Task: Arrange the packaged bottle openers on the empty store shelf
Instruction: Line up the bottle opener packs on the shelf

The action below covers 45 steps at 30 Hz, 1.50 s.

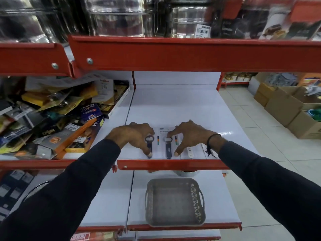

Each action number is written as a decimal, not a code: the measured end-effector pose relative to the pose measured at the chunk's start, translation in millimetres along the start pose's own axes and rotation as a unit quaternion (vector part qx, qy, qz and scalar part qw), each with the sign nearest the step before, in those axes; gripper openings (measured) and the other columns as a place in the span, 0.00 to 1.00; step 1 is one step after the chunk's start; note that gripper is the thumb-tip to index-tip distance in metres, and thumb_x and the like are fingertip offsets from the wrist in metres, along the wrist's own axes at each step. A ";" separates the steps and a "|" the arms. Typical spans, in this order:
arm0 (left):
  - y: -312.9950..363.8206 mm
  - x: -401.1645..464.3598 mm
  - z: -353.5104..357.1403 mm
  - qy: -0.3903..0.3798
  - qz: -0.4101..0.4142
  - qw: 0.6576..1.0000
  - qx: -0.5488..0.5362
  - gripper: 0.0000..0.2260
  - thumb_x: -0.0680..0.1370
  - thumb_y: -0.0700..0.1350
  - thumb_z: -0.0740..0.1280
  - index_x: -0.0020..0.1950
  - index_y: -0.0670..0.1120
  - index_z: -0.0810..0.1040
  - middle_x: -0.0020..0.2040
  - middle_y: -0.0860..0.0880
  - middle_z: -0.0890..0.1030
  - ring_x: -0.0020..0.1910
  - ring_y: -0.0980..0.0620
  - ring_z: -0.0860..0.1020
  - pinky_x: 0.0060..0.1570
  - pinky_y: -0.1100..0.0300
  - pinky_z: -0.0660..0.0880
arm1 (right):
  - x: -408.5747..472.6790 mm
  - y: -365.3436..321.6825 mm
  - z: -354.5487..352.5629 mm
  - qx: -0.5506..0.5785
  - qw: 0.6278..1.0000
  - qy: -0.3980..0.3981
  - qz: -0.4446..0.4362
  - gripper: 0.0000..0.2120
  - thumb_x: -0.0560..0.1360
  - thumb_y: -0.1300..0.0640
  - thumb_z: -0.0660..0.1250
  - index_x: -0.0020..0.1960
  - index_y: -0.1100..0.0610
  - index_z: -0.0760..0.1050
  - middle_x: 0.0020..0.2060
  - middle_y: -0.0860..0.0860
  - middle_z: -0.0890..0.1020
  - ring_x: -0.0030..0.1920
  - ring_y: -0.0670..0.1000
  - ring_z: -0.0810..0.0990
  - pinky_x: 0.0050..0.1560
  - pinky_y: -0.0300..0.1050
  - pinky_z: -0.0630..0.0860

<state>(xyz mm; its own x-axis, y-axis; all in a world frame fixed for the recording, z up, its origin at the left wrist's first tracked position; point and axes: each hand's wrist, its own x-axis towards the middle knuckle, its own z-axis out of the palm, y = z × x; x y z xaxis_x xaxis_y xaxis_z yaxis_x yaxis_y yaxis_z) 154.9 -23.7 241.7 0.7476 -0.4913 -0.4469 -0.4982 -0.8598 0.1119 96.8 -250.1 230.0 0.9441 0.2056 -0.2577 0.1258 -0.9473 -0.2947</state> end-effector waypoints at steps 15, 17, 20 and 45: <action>41.5 23.6 23.6 0.091 0.079 0.992 0.024 0.35 0.65 0.69 0.72 0.68 0.56 0.73 0.65 0.52 0.79 0.61 0.46 0.75 0.68 0.46 0.66 | -23.7 45.8 -6.4 -0.016 0.999 -0.032 0.036 0.38 0.63 0.40 0.81 0.70 0.40 0.73 0.73 0.48 0.71 0.71 0.56 0.67 0.70 0.56 0.64; 41.6 25.8 24.2 0.092 0.075 0.993 0.025 0.35 0.64 0.69 0.72 0.67 0.56 0.73 0.64 0.52 0.79 0.60 0.46 0.75 0.68 0.45 0.67 | -21.1 46.2 -6.0 -0.020 0.998 -0.034 0.038 0.38 0.62 0.39 0.81 0.69 0.40 0.73 0.72 0.48 0.71 0.70 0.56 0.68 0.70 0.56 0.65; 44.1 28.0 19.5 0.076 0.063 0.994 0.037 0.35 0.63 0.69 0.74 0.66 0.56 0.73 0.62 0.52 0.78 0.61 0.45 0.73 0.67 0.43 0.70 | -20.9 47.6 -6.9 -0.022 0.998 -0.034 0.039 0.39 0.61 0.38 0.81 0.69 0.39 0.73 0.72 0.47 0.71 0.71 0.56 0.68 0.70 0.57 0.65; 103.6 47.7 28.7 0.092 0.093 0.991 0.019 0.41 0.58 0.76 0.69 0.68 0.60 0.75 0.69 0.53 0.77 0.69 0.42 0.69 0.69 0.41 0.65 | -52.0 80.0 -30.6 -0.035 0.994 -0.046 0.088 0.34 0.65 0.48 0.82 0.69 0.47 0.76 0.72 0.49 0.74 0.71 0.55 0.71 0.73 0.55 0.67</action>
<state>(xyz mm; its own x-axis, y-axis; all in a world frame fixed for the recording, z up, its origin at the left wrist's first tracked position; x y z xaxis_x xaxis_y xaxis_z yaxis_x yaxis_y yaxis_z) 126.4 -132.2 206.5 0.7061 -0.6615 -0.2527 -0.6492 -0.7472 0.1420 67.0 -344.1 248.0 0.9218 0.0533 -0.3840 -0.0152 -0.9848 -0.1730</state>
